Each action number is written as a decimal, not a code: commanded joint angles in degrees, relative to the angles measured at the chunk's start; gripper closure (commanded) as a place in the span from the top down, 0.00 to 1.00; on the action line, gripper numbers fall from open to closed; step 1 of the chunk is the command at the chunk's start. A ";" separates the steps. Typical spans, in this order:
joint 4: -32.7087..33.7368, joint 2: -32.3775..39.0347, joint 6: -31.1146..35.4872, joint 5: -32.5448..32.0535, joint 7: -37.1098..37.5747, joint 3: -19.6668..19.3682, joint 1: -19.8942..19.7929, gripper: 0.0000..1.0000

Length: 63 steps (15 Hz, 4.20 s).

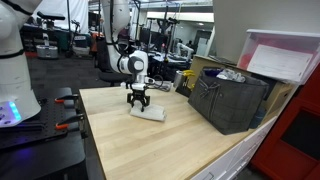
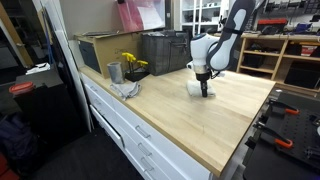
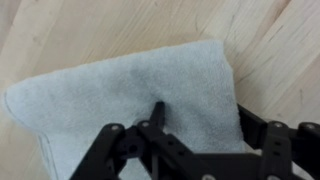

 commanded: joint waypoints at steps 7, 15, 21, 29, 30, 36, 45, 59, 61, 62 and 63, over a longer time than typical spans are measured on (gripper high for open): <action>-1.52 -1.31 7.88 -3.80 -2.69 -1.48 0.16 0.04; -5.92 -3.70 13.95 -3.23 -26.63 11.82 -12.96 0.05; -7.56 -4.79 10.99 -2.02 -45.93 14.98 -22.49 0.05; -11.96 -13.15 4.41 12.52 -46.42 20.73 -28.33 0.81; -12.43 -14.90 2.23 16.16 -46.13 21.77 -28.71 0.87; -9.05 -20.58 -11.25 26.82 -36.30 15.49 -19.45 1.00; 4.93 -8.11 -12.63 13.13 -6.60 6.65 -5.76 1.00; 16.82 4.74 -15.75 10.06 13.82 0.55 5.57 1.00; 17.06 4.25 -17.65 8.91 17.92 -0.32 8.06 1.00; 17.24 4.33 -18.29 7.57 20.28 -1.24 9.58 1.00; 17.45 4.66 -19.14 6.85 21.84 -1.46 10.32 1.00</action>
